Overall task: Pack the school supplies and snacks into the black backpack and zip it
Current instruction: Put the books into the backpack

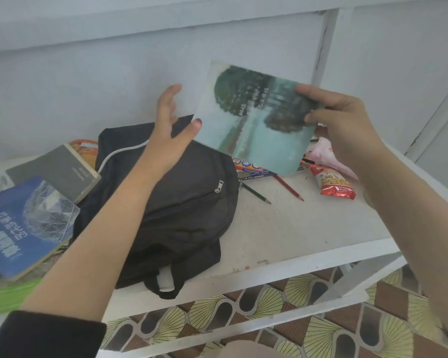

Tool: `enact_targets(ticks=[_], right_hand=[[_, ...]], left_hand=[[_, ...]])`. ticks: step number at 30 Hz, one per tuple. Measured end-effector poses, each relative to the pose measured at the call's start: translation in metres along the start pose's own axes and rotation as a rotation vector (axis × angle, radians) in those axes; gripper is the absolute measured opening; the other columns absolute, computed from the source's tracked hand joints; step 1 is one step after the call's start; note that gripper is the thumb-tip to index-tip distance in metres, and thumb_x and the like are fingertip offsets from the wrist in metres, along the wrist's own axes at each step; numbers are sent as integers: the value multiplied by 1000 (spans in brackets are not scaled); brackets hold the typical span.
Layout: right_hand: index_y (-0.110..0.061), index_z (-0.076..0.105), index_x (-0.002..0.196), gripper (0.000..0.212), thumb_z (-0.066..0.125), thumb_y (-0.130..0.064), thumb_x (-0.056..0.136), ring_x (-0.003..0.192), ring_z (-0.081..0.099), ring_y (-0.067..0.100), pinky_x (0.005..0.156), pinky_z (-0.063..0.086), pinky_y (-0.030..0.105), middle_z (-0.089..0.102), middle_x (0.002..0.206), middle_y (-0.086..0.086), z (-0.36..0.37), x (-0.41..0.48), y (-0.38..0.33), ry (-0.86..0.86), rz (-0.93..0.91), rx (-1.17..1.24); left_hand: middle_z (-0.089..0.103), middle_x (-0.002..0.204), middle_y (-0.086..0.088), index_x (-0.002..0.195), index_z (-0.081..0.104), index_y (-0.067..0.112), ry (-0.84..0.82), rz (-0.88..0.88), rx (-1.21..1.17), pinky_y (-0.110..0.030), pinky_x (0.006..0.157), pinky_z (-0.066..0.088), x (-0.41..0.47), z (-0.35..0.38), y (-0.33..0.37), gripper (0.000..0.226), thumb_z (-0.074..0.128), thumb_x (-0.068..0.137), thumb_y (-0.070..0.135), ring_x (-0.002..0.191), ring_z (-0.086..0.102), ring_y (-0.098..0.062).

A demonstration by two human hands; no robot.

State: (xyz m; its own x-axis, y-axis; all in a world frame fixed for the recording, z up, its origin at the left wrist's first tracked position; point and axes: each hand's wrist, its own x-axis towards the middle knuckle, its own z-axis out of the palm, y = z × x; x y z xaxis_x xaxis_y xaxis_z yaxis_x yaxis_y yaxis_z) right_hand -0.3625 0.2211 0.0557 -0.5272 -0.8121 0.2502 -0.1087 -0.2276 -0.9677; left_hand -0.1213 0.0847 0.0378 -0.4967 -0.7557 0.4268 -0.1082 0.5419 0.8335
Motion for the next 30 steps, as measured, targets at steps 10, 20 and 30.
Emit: enact_targets(ticks=[10,20,30], right_hand=[[-24,57,123,53,39,12,89,94,65,9,74,54,22,69,109,-8,42,-62,27,-185,163,297],[-24,54,131,61,41,16,86,100,66,15,70,56,24,66,119,1,84,-113,54,-146,300,394],[-19,55,129,57,39,16,87,100,67,16,70,57,24,69,114,0,90,-160,72,188,336,537]], left_hand=[[63,102,11,95,65,27,-189,-228,-166,-9,67,44,-7,-35,4,36,55,85,-7,80,60,5],[61,112,6,122,48,36,-259,-342,-6,-17,76,46,-24,-53,-9,38,55,93,12,91,61,-6],[15,140,42,134,18,57,-502,228,595,-9,104,17,-134,-74,-47,83,73,71,52,126,17,21]])
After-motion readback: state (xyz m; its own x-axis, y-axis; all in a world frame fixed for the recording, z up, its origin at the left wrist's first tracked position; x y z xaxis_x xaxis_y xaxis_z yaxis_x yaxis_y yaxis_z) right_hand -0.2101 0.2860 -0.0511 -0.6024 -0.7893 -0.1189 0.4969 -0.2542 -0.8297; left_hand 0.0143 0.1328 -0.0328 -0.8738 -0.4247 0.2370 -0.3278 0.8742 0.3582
